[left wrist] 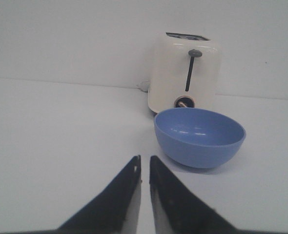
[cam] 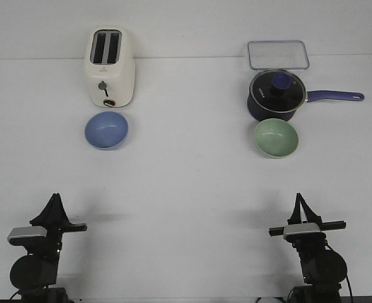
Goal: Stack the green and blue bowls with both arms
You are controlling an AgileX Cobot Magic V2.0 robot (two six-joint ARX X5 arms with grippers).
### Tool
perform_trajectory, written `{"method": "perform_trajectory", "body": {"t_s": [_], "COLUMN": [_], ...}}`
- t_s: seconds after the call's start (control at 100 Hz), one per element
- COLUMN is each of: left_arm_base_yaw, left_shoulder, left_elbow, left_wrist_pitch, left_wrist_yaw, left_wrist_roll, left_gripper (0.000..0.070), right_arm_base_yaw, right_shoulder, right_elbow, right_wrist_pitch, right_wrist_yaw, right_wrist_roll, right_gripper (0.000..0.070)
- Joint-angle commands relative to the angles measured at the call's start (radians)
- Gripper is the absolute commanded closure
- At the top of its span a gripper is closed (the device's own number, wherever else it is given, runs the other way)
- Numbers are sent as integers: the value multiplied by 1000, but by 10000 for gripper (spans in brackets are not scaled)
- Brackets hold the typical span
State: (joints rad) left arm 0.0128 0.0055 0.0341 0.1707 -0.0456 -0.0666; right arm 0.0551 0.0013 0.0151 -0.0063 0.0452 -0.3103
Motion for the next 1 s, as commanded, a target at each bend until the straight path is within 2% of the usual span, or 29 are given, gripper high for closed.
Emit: {"method": "perform_trajectory", "body": {"t_s": [0.0, 0.77, 0.9, 0.99], "left_arm_base_yaw": [0, 0, 0, 0], "left_shoulder": [-2, -2, -2, -2], "left_elbow": [-20, -20, -20, -20], "left_wrist_pitch": [10, 11, 11, 11], "left_wrist_yaw": [8, 8, 8, 8], "left_wrist_roll": [-2, -2, -2, -2], "left_gripper": [685, 685, 685, 685], "right_arm_base_yaw": [0, 0, 0, 0], "right_shoulder": [0, 0, 0, 0], "right_elbow": [-2, -2, -2, -2], "right_wrist_pitch": [14, 14, 14, 14], "right_wrist_yaw": [0, -1, -24, -36], "right_wrist_roll": [-4, 3, 62, 167], "right_gripper": [700, 700, 700, 700]}}
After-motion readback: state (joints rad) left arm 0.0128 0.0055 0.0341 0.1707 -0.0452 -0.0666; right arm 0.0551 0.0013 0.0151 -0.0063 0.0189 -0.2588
